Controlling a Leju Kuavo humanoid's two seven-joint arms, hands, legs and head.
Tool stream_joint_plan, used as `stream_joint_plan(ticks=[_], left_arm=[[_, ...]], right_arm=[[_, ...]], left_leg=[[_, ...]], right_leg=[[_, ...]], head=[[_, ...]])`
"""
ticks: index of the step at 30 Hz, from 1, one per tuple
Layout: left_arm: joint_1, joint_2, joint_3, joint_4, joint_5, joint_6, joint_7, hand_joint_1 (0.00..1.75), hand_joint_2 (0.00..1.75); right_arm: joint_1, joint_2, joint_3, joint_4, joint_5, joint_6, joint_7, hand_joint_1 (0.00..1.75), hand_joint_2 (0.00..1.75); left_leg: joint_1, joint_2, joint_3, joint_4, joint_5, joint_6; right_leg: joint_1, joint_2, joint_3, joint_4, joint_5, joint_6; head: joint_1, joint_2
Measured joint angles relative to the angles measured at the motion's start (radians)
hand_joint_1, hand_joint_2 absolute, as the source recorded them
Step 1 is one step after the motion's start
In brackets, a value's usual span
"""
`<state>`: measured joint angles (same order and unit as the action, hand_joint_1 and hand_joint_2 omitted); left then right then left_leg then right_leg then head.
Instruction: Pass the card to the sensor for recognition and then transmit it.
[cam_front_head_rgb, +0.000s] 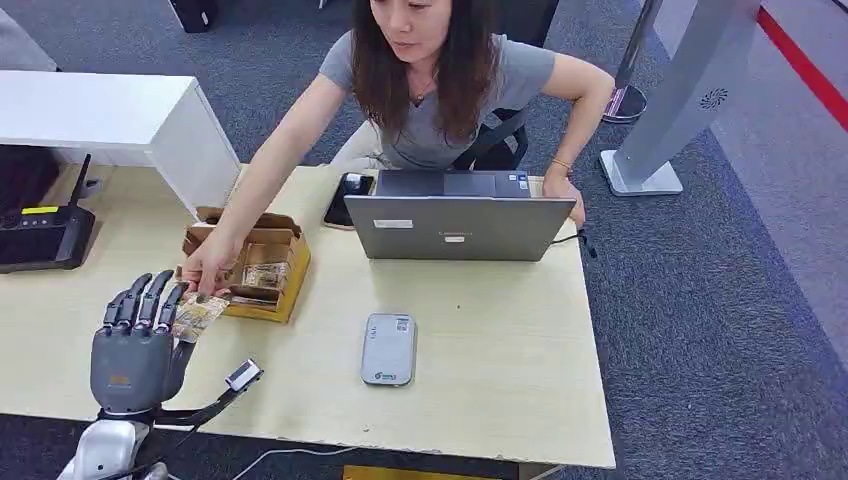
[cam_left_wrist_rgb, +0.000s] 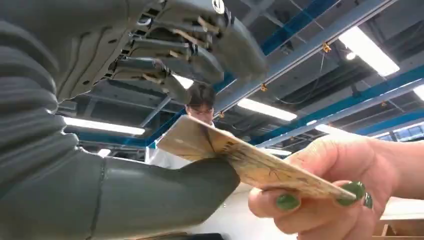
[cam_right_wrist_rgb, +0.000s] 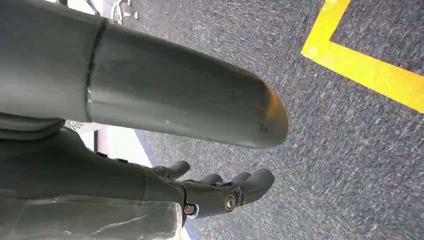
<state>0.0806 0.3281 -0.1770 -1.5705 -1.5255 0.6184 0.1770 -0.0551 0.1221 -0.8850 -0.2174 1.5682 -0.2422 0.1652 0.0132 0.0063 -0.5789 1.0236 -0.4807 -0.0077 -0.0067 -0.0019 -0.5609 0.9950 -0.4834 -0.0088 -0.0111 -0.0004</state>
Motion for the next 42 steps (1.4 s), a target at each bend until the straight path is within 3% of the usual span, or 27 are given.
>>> stream_joint_plan(ticks=[4, 5, 32, 42], left_arm=[[0.000, -0.005, 0.003, 0.001, 0.000, 0.000, 0.000, 1.57, 1.75], [0.000, -0.005, 0.003, 0.001, 0.000, 0.000, 0.000, 1.75, 1.75], [-0.004, -0.015, 0.013, 0.009, 0.000, 0.000, -0.016, 1.75, 1.75], [-0.121, -0.034, 0.003, 0.102, 0.000, -0.001, -0.030, 1.75, 1.75]], right_arm=[[0.000, 0.000, 0.000, 0.000, 0.000, 0.000, 0.000, 0.00, 0.00], [0.000, 0.000, 0.000, 0.000, 0.000, 0.000, 0.000, 0.00, 0.00], [0.000, 0.000, 0.002, 0.000, 0.003, 0.000, 0.000, 0.00, 0.00], [-0.002, 0.000, 0.032, 0.000, 0.003, 0.008, 0.000, 0.00, 0.00]], left_leg=[[0.000, 0.000, 0.000, 0.000, 0.000, 0.000], [0.000, 0.000, 0.000, 0.000, 0.000, 0.000], [0.000, 0.000, 0.000, 0.000, 0.000, 0.000], [0.000, 0.000, 0.000, 0.001, 0.001, 0.000]], right_leg=[[0.000, 0.000, 0.000, 0.000, 0.000, 0.000], [0.000, 0.000, 0.000, 0.000, 0.000, 0.000], [0.000, 0.000, 0.000, 0.000, 0.000, 0.000], [0.000, 0.000, 0.000, 0.000, 0.001, 0.000]], head=[[0.000, 0.000], [0.000, 0.000], [0.000, 0.000], [0.000, 0.000]])
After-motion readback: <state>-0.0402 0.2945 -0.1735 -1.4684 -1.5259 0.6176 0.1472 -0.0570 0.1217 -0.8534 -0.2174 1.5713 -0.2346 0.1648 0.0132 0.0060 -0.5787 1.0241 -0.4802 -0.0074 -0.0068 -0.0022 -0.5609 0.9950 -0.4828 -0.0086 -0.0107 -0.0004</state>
